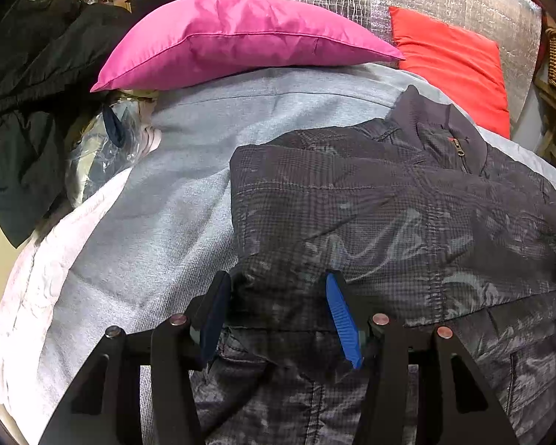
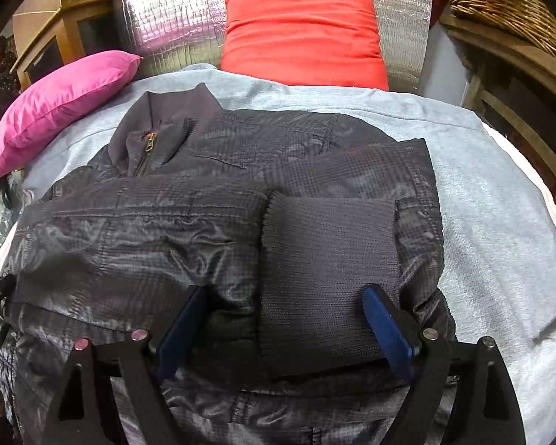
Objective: Fold large clothes
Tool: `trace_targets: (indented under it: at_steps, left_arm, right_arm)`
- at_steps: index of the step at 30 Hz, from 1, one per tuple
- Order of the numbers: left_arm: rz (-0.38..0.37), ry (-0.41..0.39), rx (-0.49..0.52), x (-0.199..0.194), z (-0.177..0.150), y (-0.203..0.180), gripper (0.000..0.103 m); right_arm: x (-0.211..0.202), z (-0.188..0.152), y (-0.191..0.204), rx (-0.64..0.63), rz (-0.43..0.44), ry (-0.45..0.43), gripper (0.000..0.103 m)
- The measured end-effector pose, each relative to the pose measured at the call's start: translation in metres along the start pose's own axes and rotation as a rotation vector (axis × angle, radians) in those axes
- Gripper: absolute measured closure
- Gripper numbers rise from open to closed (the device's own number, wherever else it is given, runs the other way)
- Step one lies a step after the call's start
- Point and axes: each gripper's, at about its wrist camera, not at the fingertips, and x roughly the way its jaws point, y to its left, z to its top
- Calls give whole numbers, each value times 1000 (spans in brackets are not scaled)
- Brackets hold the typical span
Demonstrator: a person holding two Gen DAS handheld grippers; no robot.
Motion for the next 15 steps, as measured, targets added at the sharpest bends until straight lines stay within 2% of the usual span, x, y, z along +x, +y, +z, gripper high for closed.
trace_targets:
  at_steps: [15]
  left_arm:
    - [5, -6, 9, -1, 0, 0, 48]
  right_arm:
    - [0, -1, 1, 8, -1, 1, 13]
